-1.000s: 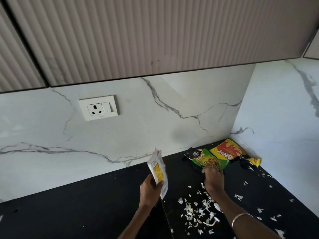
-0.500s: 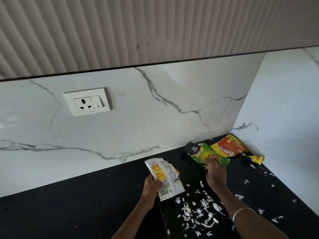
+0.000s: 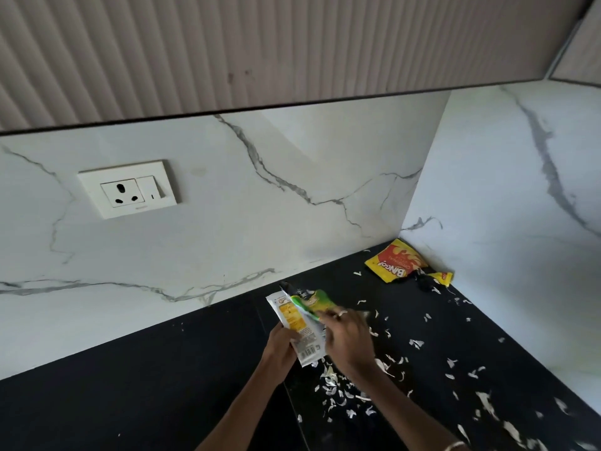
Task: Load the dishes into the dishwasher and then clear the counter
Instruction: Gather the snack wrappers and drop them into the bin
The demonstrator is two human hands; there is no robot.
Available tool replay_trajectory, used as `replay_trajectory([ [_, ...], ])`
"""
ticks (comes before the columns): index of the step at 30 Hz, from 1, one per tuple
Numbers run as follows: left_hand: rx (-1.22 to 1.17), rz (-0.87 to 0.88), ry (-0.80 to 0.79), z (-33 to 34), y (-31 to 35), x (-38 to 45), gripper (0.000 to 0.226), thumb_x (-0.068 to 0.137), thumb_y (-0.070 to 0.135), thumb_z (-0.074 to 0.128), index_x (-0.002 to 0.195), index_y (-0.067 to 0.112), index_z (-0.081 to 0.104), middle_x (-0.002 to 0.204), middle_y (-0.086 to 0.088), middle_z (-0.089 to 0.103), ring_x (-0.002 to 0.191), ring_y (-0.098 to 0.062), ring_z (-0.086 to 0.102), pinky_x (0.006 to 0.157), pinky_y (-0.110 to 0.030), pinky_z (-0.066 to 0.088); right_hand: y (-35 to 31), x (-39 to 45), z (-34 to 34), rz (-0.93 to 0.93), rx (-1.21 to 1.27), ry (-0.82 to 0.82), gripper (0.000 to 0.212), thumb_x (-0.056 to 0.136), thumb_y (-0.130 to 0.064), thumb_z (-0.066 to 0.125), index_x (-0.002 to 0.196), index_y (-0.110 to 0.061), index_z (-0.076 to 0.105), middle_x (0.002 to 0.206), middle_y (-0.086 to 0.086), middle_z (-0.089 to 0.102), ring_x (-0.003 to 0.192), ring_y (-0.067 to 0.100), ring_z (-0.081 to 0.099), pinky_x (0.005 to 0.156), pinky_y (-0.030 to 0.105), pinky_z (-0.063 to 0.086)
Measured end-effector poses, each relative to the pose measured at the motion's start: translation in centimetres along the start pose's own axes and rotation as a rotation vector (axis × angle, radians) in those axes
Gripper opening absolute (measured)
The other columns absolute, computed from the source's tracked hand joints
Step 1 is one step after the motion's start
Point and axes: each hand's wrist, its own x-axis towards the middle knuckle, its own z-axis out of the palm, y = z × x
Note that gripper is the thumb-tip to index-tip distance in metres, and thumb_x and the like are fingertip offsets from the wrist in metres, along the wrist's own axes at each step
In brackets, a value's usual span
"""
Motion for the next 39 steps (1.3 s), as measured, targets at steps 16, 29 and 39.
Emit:
replay_trajectory([
  [16, 0.238, 0.040, 0.175, 1.0, -0.7, -3.0, 0.013, 0.094, -0.003, 0.049, 0.098, 0.001, 0.061, 0.090, -0.016, 0.066, 0.072, -0.024, 0.065, 0.055, -0.033, 0.056, -2.7, -3.4, -4.8, -0.079, 0.364, -0.324, 0.041, 0.091, -0.055, 0.056, 0.119, -0.026, 0.067, 0.114, -0.009, 0.067, 0.103, 0.001, 0.058, 0.089, 0.024, 0.050],
  [29, 0.222, -0.044, 0.205, 1.1, -1.0, 3.5, 0.021, 0.093, -0.003, 0.053, 0.113, -0.002, 0.061, 0.103, -0.019, 0.073, 0.096, -0.035, 0.070, 0.085, -0.049, 0.057, 15.2, 4.5, -1.7, 0.402, 0.242, -0.129, 0.038, 0.091, -0.002, 0.055, 0.123, -0.022, 0.063, 0.113, 0.005, 0.066, 0.070, -0.006, 0.050, 0.065, 0.017, 0.050],
  [39, 0.274, -0.059, 0.177, 0.6, -0.9, 6.3, 0.023, 0.092, -0.002, 0.054, 0.114, 0.000, 0.062, 0.103, -0.017, 0.073, 0.096, -0.032, 0.071, 0.084, -0.045, 0.058, 20.9, 10.4, 3.4, 0.646, 0.007, -0.423, 0.061, 0.094, -0.025, 0.060, 0.148, -0.011, 0.034, 0.143, 0.021, 0.044, 0.133, 0.038, 0.041, 0.101, 0.046, 0.043],
])
